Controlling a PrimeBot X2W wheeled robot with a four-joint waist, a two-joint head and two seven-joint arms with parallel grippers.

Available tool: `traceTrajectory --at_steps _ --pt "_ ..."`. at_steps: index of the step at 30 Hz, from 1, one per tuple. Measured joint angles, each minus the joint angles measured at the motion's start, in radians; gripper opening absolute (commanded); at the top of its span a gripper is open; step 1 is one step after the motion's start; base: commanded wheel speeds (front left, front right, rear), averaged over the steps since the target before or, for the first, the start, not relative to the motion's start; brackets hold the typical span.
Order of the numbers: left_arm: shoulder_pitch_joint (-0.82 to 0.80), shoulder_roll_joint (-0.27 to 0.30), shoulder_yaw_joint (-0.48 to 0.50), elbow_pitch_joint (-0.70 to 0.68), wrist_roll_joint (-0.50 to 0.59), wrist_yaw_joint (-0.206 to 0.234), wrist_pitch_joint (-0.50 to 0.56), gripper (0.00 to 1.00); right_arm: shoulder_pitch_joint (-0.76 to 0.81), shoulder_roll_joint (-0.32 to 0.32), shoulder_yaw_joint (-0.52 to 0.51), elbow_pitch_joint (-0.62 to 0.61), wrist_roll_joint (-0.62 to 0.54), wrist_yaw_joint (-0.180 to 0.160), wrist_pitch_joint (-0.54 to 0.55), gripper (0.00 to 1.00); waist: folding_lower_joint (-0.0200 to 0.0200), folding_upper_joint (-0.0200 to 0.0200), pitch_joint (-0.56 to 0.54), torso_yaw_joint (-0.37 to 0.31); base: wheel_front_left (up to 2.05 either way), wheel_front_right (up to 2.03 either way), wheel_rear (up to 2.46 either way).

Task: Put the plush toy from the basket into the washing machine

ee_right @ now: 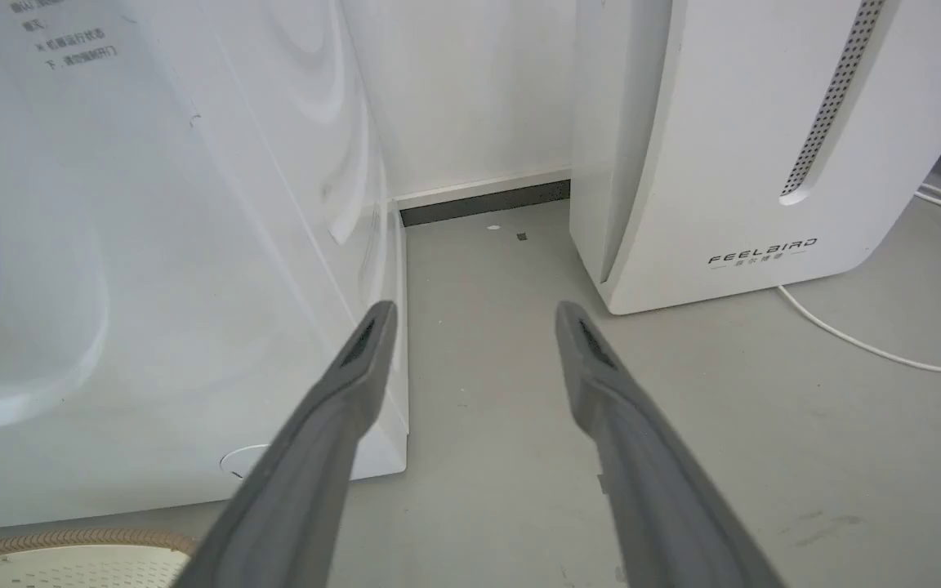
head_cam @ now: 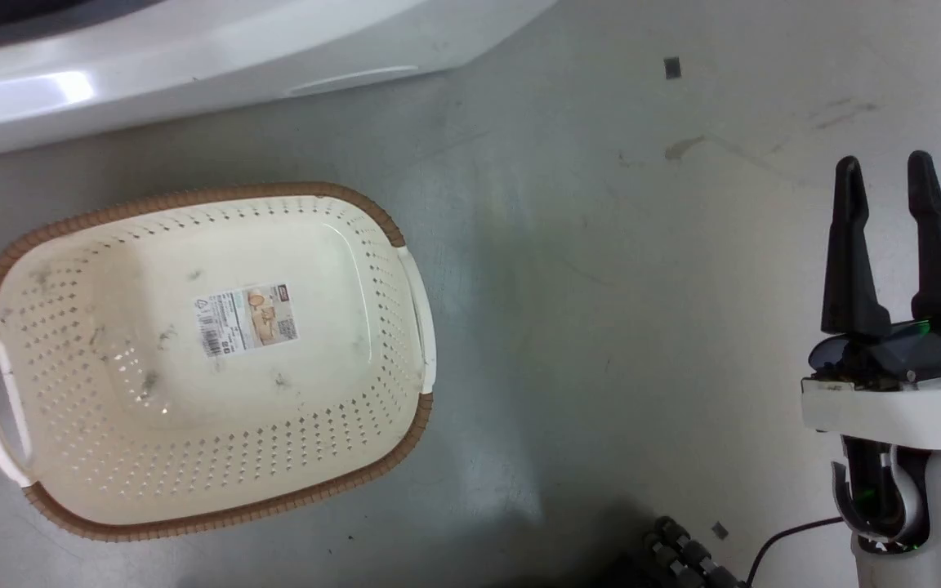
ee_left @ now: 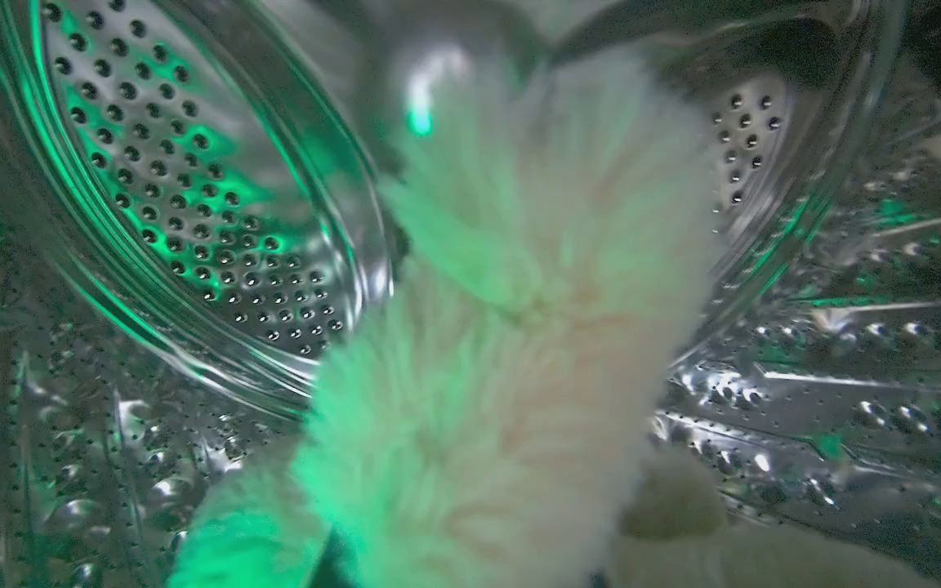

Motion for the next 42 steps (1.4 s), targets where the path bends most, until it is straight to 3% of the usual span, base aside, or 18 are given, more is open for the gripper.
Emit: traceTrajectory --at_steps 10,11,12,21,42 --pt "-0.082 0.018 -0.010 0.063 0.011 0.013 0.000 0.00 -0.009 0.000 -0.011 -0.002 0.000 0.000 0.000 1.00 0.0000 0.0000 0.037 0.004 0.00 0.00 0.00" --pt "-0.082 0.018 -0.015 0.067 0.013 0.018 0.000 0.61 -0.010 0.000 -0.011 -0.002 -0.001 0.000 0.000 1.00 0.0000 0.0000 0.037 0.008 0.00 0.00 0.00" --pt "-0.082 0.015 -0.015 0.081 0.011 0.017 -0.001 1.00 -0.010 0.000 -0.010 -0.001 -0.002 0.000 0.000 1.00 0.0000 0.0000 0.036 0.012 0.00 0.00 0.00" --pt "0.009 -0.031 -0.021 0.075 0.001 0.018 -0.001 1.00 -0.014 0.000 -0.007 0.020 -0.013 0.000 0.000 1.00 0.0000 0.0000 0.002 0.040 0.00 0.00 0.00" --pt "0.634 -0.113 0.104 -0.214 -0.026 0.073 -0.001 1.00 0.039 0.000 0.013 0.080 -0.075 0.000 0.000 1.00 -0.0002 0.0000 -0.302 0.096 0.00 0.00 0.00"
